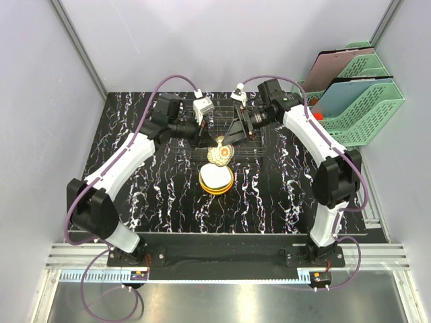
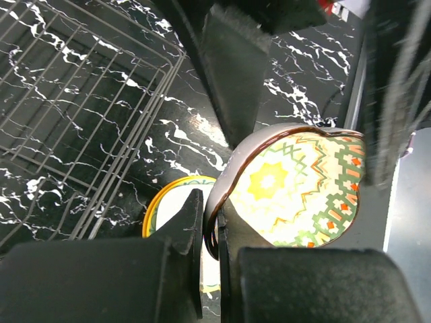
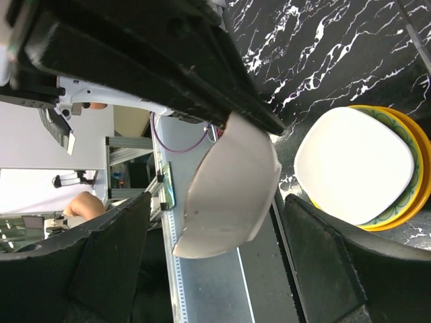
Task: Load the bowls into the dish rack
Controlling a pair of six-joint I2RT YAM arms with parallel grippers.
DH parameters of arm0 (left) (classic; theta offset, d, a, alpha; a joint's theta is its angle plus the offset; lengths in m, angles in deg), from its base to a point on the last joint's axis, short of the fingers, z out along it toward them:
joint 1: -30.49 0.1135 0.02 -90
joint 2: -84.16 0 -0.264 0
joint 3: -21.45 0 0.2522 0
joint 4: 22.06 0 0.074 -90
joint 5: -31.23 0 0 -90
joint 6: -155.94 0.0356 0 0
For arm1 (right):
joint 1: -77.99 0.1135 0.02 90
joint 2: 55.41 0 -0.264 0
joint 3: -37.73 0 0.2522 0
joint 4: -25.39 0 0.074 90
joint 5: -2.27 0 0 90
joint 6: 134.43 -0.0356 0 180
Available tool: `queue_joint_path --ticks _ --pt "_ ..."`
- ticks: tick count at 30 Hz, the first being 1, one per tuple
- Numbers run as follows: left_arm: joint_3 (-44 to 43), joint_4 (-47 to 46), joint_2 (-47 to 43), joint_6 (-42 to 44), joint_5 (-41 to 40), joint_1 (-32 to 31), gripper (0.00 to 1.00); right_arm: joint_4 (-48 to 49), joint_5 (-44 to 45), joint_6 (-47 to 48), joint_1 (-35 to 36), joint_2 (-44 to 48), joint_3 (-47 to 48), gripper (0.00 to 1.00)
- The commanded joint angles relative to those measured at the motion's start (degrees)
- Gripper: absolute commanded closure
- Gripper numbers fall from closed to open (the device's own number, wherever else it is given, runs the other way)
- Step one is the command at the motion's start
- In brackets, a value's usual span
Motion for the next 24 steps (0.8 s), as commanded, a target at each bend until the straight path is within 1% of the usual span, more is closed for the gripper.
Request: queue_joint_path --ticks 1,4,9,17,22,24 --pt "-2.03 -1.91 -1.98 2.64 -2.63 -0.95 1.00 1.20 -1.34 -1.43 0.26 -0.27 -0.08 0.14" --pt "-1.77 -1.82 -2.60 4.04 -5.18 -1.57 1.00 1.82 -0.73 -1.69 0.26 0.08 -0.78 0.14" --pt "-1.59 -1.82 -3.39 4.75 -7.73 -2.54 1.00 2.61 -0.73 -2.22 0.35 -0.01 -2.10 0.19" --pt "-1.24 -2.35 -4.88 5.37 -9.85 -2.71 1.00 3.58 0.24 -2.57 0.26 0.16 -4.38 0.20" --pt "-0.28 -3.49 -5.33 5.46 -11.08 -2.71 1.00 4.19 -0.72 -3.19 0.26 0.08 -4.56 0.22" --pt "-0.10 -3.67 -5.33 5.46 -11.17 -2.80 1.00 4.28 -1.95 -3.36 0.26 -0.19 -4.04 0.24"
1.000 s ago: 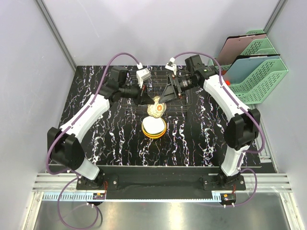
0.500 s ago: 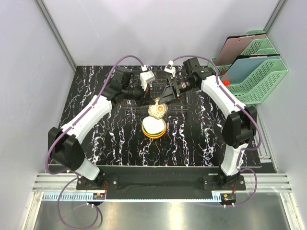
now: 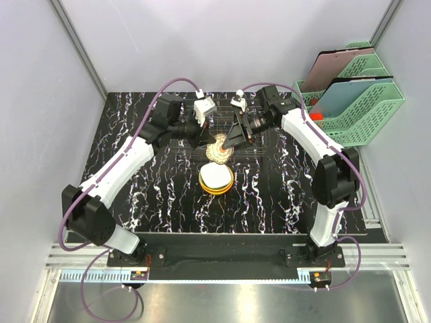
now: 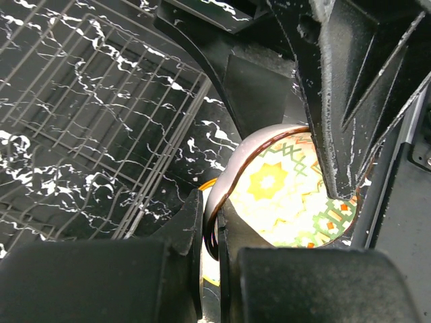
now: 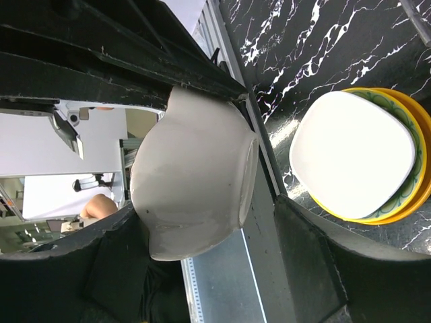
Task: Load the bowls into the dish rack
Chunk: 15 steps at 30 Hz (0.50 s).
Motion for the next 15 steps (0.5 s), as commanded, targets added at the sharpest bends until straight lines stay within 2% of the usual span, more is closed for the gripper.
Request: queue_joint_path --ticks 1,15 --pt "-0.03 -3.73 -2.57 0.47 -0.87 -0.31 1.00 1.68 -2.26 -0.98 0.26 0.21 1.04 0.25" --pt "0.23 -4.17 -1.52 0.56 -1.31 -1.27 1.00 1.76 -5.07 -1.25 0.35 -1.73 3.06 0.24"
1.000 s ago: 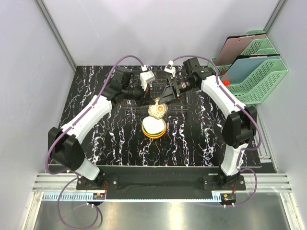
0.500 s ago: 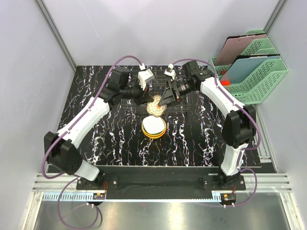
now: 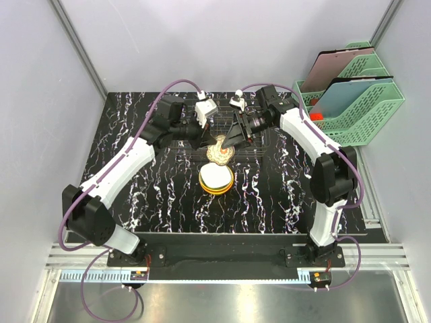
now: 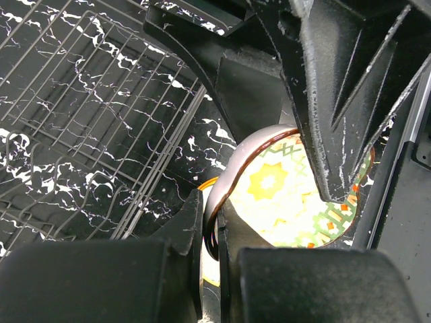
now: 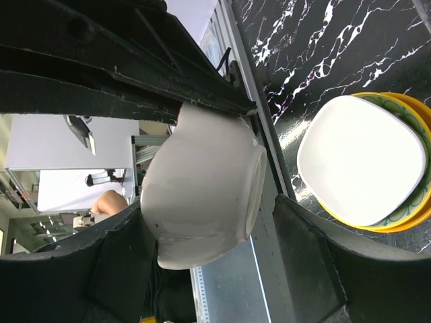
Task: Load the bowls into the dish rack
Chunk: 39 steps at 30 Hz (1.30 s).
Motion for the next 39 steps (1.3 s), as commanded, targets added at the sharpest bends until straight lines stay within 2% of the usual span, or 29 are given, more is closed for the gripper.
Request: queue_joint_path --ticks 1,7,14,21,25,27,28,29,31,35,39 --pt "-0.51 -3.98 -1.08 0.41 -0.09 -0.62 1.00 0.87 -2.58 -0.46 0.26 -0.42 2.49 0.24" --pt "-0.43 -3.98 -0.99 0.32 -0.09 -0.97 1.00 0.96 -3.99 -0.55 0.26 -0.94 3.20 0.30" --pt "-0.25 -4.24 -0.99 0.41 -0.88 -1.06 1.00 0.87 -5.13 -0.11 0.26 -0.42 2.40 0.45" --pt "-0.25 -4.33 -0.81 0.41 -1.93 -0.97 1.00 0.87 -6.71 -0.11 0.26 -0.86 1.88 0.72" --pt "-0.34 -4.33 -0.82 0.58 -2.02 -1.06 1.00 0.87 -7.68 0.07 0.26 -0.86 1.26 0.93" --pt "-0.42 -4.33 -0.73 0.50 -1.93 -0.97 1.00 0.87 -7.86 0.33 0.26 -0.86 1.09 1.00" --pt "-0.51 -4.33 -0.64 0.49 -2.02 -0.97 1.00 0.96 -7.77 0.33 0.26 -0.86 1.00 1.00" --pt "-0.60 -4.33 -0.55 0.41 -2.02 -1.06 0.86 0.96 -7.77 0.33 0.26 -0.68 0.91 1.00" --pt "-0.69 -4.33 -0.46 0.23 -2.02 -1.06 0.69 0.96 -7.60 0.33 0.26 -0.68 0.91 1.00" --pt "-0.78 -4.33 -0.38 0.23 -2.02 -0.97 0.43 0.96 -6.89 0.42 0.26 -0.68 0.91 1.00" --pt "-1.04 -4.33 -0.46 0.14 -2.11 -0.97 0.40 0.96 -6.02 0.51 0.26 -0.86 0.65 1.00"
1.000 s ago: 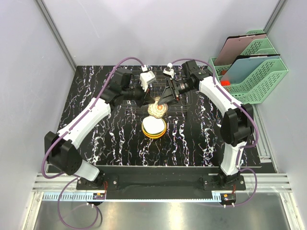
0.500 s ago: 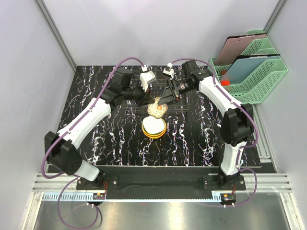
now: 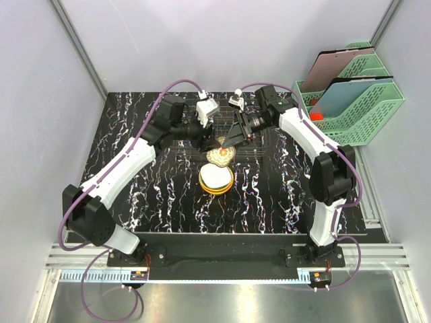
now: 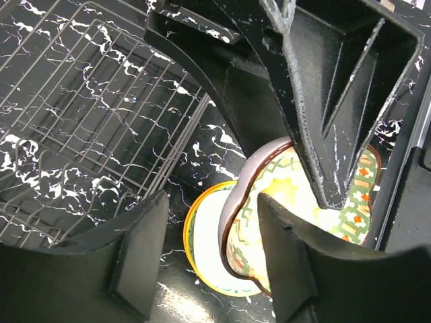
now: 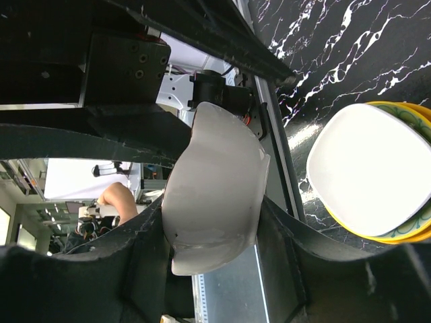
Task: Load the bowls into the dish rack
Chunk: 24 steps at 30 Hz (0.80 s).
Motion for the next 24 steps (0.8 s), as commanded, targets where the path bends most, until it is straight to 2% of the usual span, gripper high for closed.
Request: queue_joint_path --ticks 1,9,15,19,24 --pt "-1.04 -2.97 -0.49 0.30 -0.49 -0.23 0.40 0.26 -1.77 -0.26 0.26 0.11 0.14 1.00" --pt "-1.04 -2.89 -3.55 0.47 -4.09 0.65 0.36 0.08 4.89 -0.43 0.26 -0.86 1.80 1.00" --pt "-0.34 -3.06 -6.19 -1.37 -6.38 5.91 0.34 -2.28 12.45 0.35 -0.61 -3.14 6.89 1.00" --pt "1.41 -3.32 -7.34 -2.34 -3.39 11.62 0.34 -5.36 15.46 2.11 -1.93 -6.04 11.39 1.00" --pt "4.23 -3.32 -8.92 -1.81 -2.25 13.83 0.34 -7.57 18.96 3.79 -3.16 -7.72 16.22 1.00"
